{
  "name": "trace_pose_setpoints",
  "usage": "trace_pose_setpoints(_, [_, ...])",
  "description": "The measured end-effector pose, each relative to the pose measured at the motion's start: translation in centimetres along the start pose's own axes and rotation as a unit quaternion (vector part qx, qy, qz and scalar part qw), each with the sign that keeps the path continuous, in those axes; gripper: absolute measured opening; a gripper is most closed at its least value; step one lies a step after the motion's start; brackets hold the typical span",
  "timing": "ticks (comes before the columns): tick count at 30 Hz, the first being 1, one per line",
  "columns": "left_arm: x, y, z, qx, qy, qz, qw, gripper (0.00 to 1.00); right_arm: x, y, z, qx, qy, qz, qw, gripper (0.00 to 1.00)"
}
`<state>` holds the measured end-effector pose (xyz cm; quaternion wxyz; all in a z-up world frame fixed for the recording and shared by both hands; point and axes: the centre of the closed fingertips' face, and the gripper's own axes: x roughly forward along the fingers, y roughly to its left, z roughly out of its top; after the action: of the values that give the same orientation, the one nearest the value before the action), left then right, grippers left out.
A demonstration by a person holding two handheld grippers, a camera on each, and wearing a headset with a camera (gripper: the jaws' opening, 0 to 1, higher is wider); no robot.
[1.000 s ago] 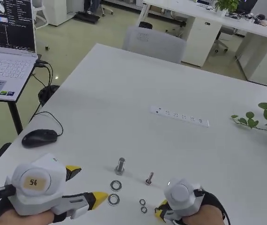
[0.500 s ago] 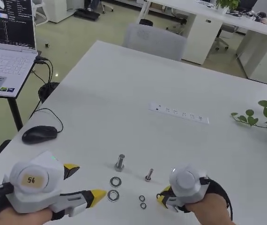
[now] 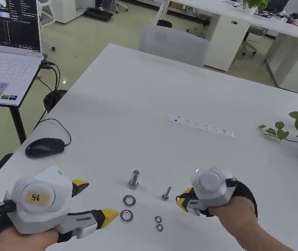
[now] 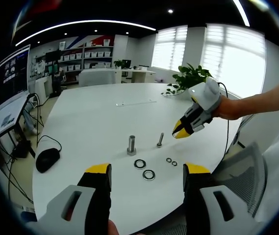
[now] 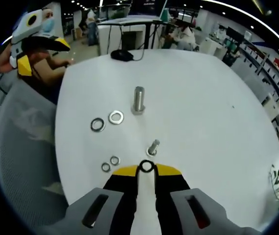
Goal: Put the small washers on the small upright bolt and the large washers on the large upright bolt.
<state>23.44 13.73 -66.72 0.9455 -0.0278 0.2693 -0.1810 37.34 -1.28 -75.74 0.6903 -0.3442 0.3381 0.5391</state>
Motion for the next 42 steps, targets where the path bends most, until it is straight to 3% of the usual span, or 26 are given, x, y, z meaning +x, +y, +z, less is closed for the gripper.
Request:
trace_pose_setpoints(12, [0.6, -0.4, 0.5, 0.007, 0.0, -0.006, 1.0, 0.6, 0.9, -1.5, 2.7, -0.018, -0.003, 0.006, 0.9998, 0.13])
trace_pose_setpoints(28, [0.2, 0.3, 0.4, 0.001, 0.002, 0.004, 1.0, 0.6, 2.3, -1.3, 2.4, -0.028, 0.019, 0.021, 0.9992, 0.13])
trace_pose_setpoints(42, [0.3, 0.2, 0.3, -0.001, 0.003, 0.003, 1.0, 0.6, 2.6, -1.4, 2.3, -0.032, 0.026, 0.024, 0.9988, 0.13])
